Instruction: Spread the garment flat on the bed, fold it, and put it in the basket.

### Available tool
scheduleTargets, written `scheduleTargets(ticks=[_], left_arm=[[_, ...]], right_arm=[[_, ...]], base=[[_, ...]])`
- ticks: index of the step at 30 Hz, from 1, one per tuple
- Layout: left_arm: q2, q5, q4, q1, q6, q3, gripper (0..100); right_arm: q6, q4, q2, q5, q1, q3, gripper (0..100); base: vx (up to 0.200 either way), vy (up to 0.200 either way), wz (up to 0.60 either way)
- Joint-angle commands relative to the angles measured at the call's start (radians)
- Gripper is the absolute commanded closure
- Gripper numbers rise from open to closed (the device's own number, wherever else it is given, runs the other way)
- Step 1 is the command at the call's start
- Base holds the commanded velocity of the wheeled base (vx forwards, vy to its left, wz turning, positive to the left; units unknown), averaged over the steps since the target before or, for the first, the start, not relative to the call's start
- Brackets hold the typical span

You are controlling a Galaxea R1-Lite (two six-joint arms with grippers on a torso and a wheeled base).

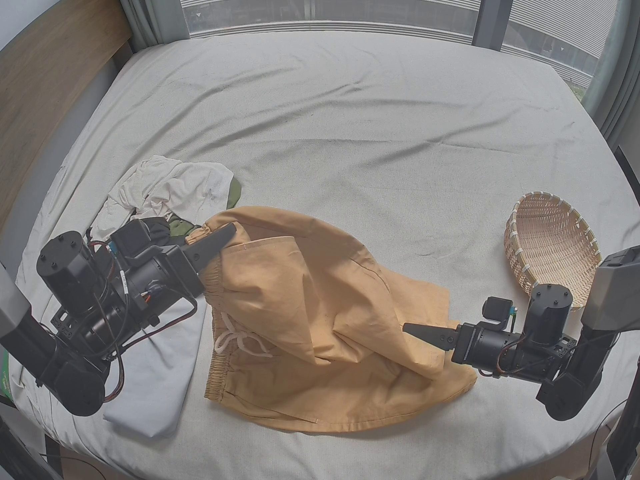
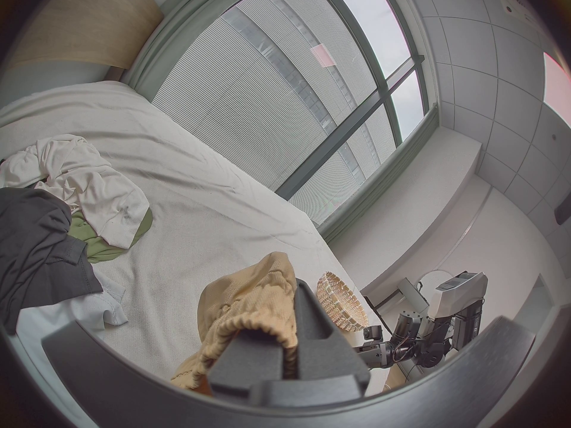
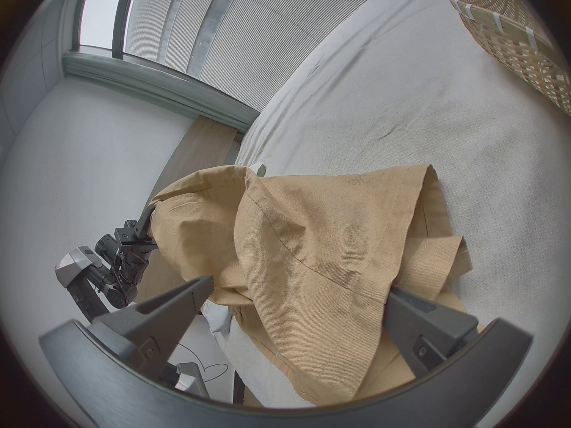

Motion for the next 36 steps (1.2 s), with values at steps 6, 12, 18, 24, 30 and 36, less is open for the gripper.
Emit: scheduleTargets(ticks=[6, 12, 18, 24, 30, 36], left_arm=[[-0.002, 0.0, -0.001, 0.0, 0.0, 0.004, 100], [-0.002, 0.0, -0.001, 0.0, 0.0, 0.003, 100], [-0.003, 0.0, -0.001, 0.0, 0.0, 0.001, 100], [-0.025, 0.0, -0.001, 0.0, -0.006, -0.003, 100], [-0.086, -0.023, -0.001, -0.008, -0.04, -0.019, 100], [-0.132, -0.106, -0.001, -0.001, -0.068, -0.002, 100]], right_arm=[[0.022, -0.002, 0.0, -0.001, 0.0, -0.022, 0], [0.032, -0.004, 0.006, -0.001, 0.001, -0.02, 100], [0.032, -0.004, 0.006, -0.001, -0.002, -0.019, 100], [0.034, -0.001, -0.073, -0.001, -0.031, -0.011, 100], [0.054, 0.001, -0.211, 0.0, -0.046, -0.008, 100], [0.046, 0.004, -0.372, 0.006, -0.043, -0.01, 100]], base=[[0.0, 0.0, 0.0], [0.0, 0.0, 0.0], [0.0, 0.0, 0.0], [0.0, 0.0, 0.0], [0.0, 0.0, 0.0], [0.0, 0.0, 0.0]])
